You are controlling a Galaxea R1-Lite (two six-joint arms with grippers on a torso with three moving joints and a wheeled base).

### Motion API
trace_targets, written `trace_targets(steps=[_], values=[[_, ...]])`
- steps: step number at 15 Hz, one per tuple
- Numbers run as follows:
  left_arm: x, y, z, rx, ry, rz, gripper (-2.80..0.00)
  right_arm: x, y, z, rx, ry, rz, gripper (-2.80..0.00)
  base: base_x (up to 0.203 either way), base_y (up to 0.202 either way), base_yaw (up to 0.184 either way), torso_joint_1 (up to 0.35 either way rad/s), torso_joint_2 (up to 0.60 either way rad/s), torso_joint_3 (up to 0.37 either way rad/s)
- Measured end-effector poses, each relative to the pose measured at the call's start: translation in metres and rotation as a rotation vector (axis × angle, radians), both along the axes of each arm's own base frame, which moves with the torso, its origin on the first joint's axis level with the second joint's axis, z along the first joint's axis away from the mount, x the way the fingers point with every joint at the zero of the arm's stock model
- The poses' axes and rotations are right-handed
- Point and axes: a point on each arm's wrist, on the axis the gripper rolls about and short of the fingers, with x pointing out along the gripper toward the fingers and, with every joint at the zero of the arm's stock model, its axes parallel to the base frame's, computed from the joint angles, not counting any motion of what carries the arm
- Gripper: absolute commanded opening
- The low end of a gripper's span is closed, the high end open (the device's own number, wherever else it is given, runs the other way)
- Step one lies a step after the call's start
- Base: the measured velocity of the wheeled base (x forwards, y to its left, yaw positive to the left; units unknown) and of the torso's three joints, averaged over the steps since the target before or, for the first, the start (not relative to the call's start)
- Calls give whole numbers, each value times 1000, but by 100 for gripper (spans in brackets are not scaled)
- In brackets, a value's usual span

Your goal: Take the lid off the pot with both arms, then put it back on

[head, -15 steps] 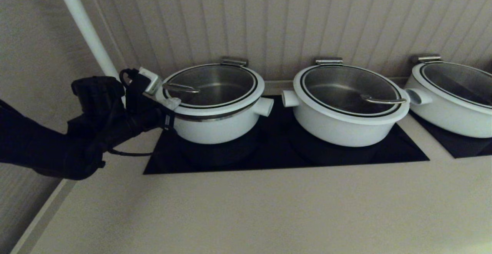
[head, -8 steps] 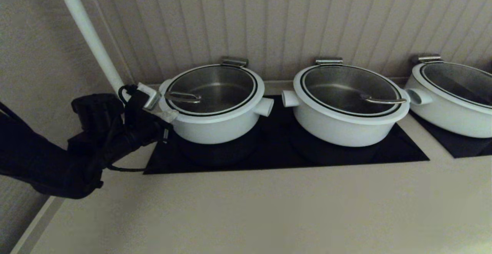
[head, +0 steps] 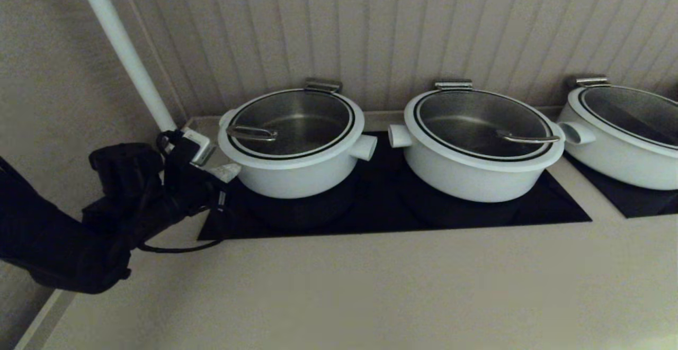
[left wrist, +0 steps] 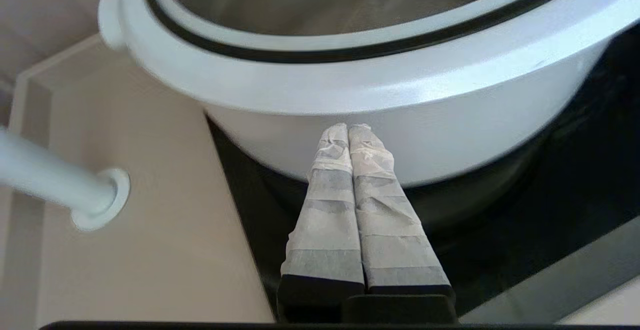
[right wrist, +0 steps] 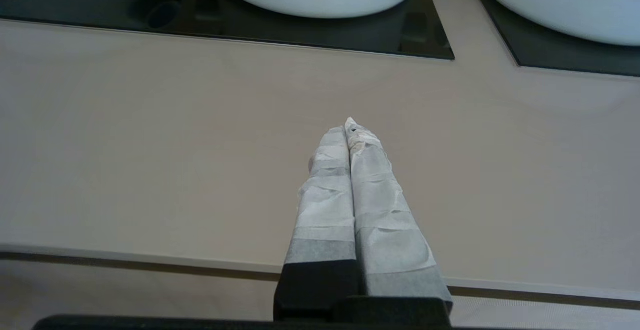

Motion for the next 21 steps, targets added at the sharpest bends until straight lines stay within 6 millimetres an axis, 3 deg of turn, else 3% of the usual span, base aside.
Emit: trace_targets(steps=[9,13,17,21], values=[[-39,23,20,-5,-40,72,-280,0,0,0,0,2,-1,-280,0,0,0,0,0,0],[-66,31,32,-4,-72,111,-280,0,0,0,0,1,0,-280,0,0,0,0,0,0],[-109,34,34,2,-92,202,-280,0,0,0,0,2,0,-280,0,0,0,0,0,0],[-172,36,21,9,-89,290,-280,0,0,0,0,2,-1,-280,0,0,0,0,0,0]])
